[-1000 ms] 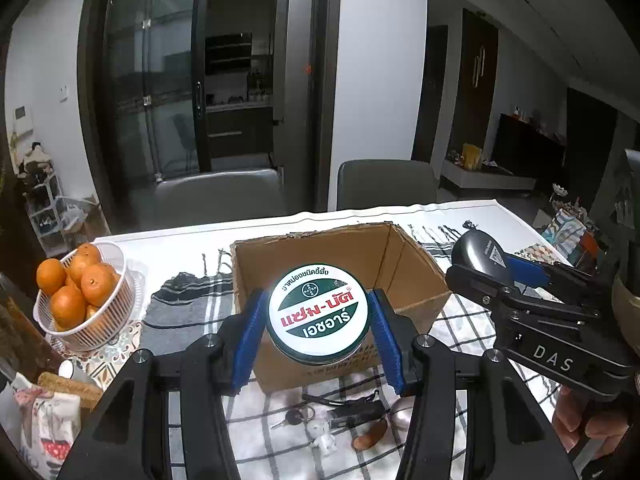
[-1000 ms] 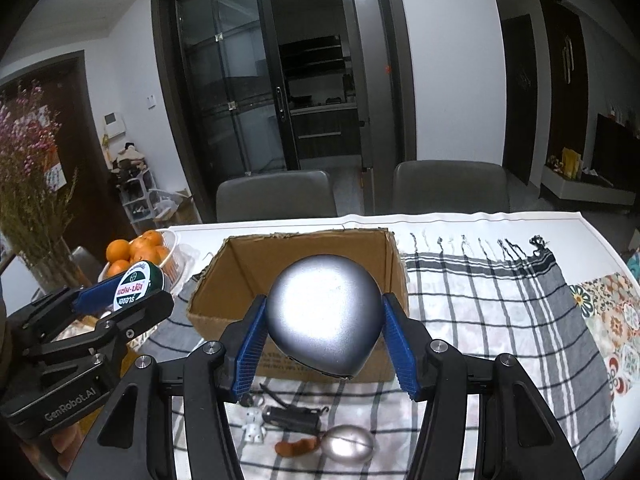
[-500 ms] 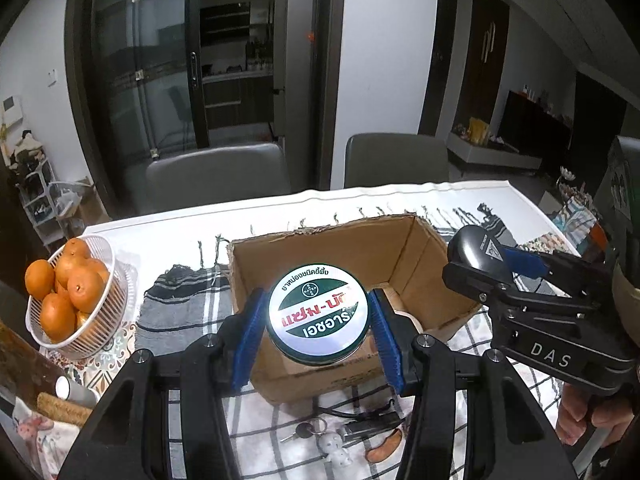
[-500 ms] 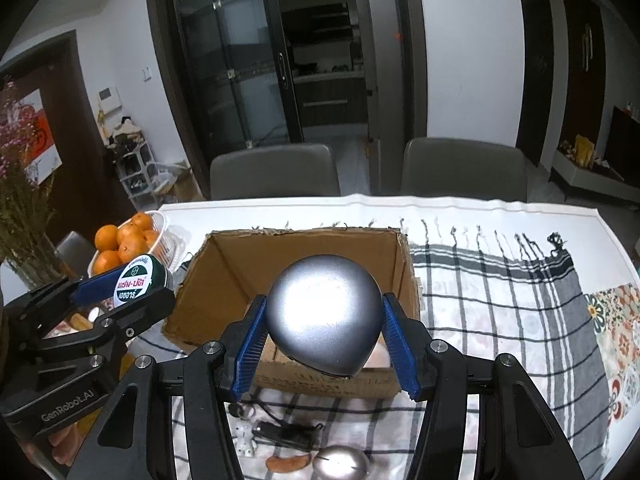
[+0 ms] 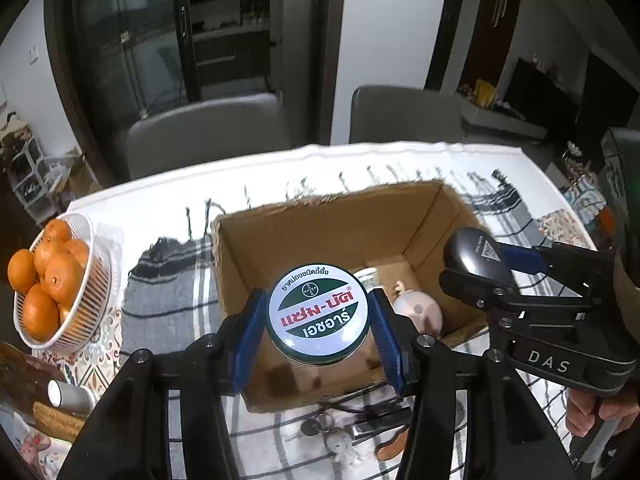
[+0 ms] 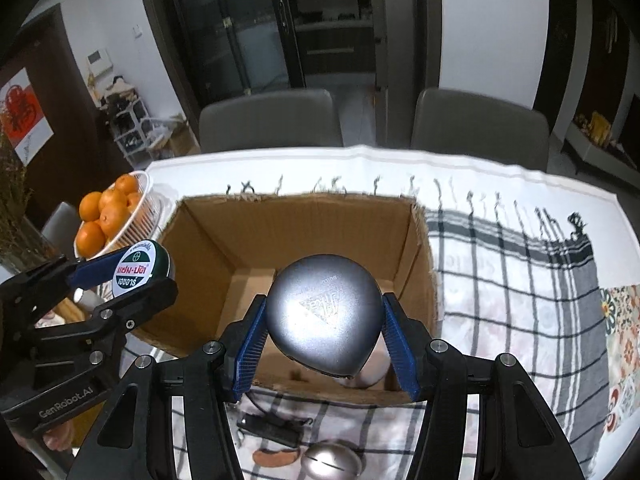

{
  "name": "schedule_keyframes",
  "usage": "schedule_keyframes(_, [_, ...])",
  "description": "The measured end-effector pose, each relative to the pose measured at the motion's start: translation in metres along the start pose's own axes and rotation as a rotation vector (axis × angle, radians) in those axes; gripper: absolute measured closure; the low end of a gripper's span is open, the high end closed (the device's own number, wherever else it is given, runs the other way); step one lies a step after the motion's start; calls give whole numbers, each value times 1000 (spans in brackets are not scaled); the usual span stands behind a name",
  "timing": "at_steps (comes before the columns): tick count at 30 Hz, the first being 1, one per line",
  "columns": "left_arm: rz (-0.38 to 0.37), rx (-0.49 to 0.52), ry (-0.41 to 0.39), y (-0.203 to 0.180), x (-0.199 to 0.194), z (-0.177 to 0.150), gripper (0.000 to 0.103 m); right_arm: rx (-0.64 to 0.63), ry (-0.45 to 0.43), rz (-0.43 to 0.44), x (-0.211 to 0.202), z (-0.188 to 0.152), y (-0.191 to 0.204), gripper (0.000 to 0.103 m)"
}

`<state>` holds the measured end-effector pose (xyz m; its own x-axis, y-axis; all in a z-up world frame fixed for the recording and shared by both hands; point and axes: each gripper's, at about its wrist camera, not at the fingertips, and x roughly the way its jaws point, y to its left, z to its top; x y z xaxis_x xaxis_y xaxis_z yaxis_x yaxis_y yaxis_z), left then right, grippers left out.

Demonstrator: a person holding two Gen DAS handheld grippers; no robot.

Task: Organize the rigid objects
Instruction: 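Lower the tin and grey case into the box and open both tools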

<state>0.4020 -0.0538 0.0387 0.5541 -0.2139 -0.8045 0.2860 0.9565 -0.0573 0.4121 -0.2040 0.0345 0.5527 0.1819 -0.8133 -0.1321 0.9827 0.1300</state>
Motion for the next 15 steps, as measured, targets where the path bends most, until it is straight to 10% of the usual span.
schedule_keyframes(15, [16, -43, 108, 7, 32, -3, 38, 40, 129, -16, 37, -1, -13, 43])
